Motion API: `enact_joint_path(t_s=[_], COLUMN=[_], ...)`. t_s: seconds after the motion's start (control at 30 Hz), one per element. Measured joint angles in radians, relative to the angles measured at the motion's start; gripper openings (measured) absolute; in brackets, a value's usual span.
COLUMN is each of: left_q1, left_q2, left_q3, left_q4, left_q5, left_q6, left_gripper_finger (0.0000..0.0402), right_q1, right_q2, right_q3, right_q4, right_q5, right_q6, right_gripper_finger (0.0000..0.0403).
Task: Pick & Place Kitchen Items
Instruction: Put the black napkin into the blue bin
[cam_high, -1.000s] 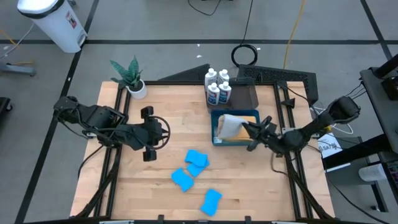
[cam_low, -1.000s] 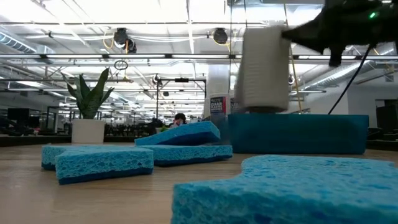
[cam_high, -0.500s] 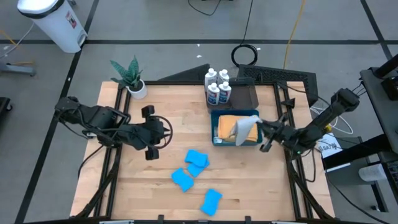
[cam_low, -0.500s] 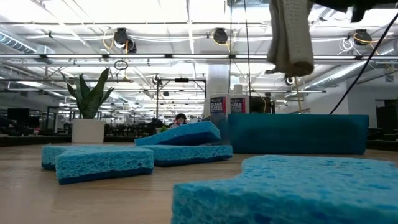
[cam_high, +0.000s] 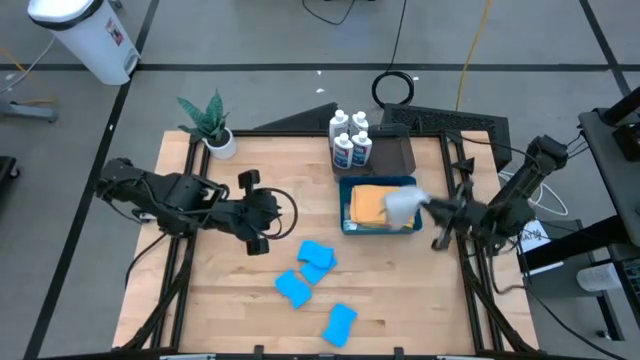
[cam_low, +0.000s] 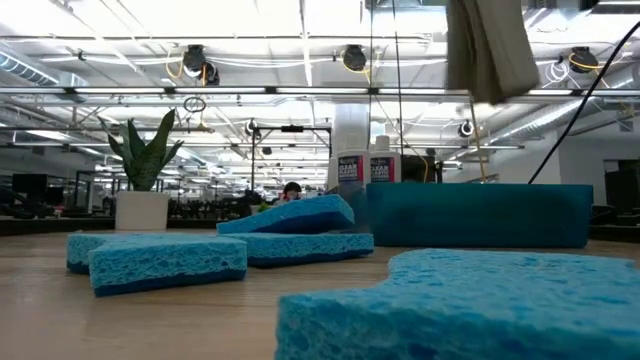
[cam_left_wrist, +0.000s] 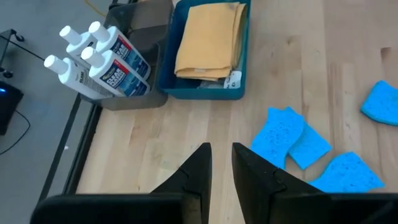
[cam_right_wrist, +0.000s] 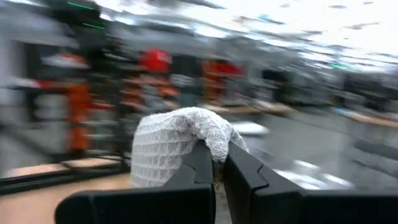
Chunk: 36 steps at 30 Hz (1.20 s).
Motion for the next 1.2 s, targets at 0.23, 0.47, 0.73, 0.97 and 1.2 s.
enact_joint_path(t_s=[0.23,0.47,0.73,0.97,1.2], left_q1=[0.001,0.001,0.001,0.001,0.004], left_q2=[0.000,0.000,0.000,0.000,0.000], left_q3=[0.000,0.000,0.000,0.000,0.000], left_q4=[-0.001,-0.002,-0.002,-0.003,-0.002], left_q5=[0.000,0.000,0.001,0.001,0.000], left_q6=[0.000,0.005,0.016,0.019,0.027], left_gripper_finger=[0.0067,0.0067,0.0067,0.0067,0.0067], right_q1=[-0.153,-0.411,-0.731,-0.851,-0.857], right_q2=[0.096,0.156,0.223,0.239,0.240], right_q3=[0.001,0.205,0.591,0.769,0.812], right_q4=[-0.187,-0.573,-1.445,-1.790,-2.166], right_q5=[-0.505,-0.982,-1.141,-1.144,-1.195], right_q6=[0.414,0.588,0.714,0.636,0.670], right_gripper_finger=[0.0000,0.0000,0.0000,0.0000,0.0000])
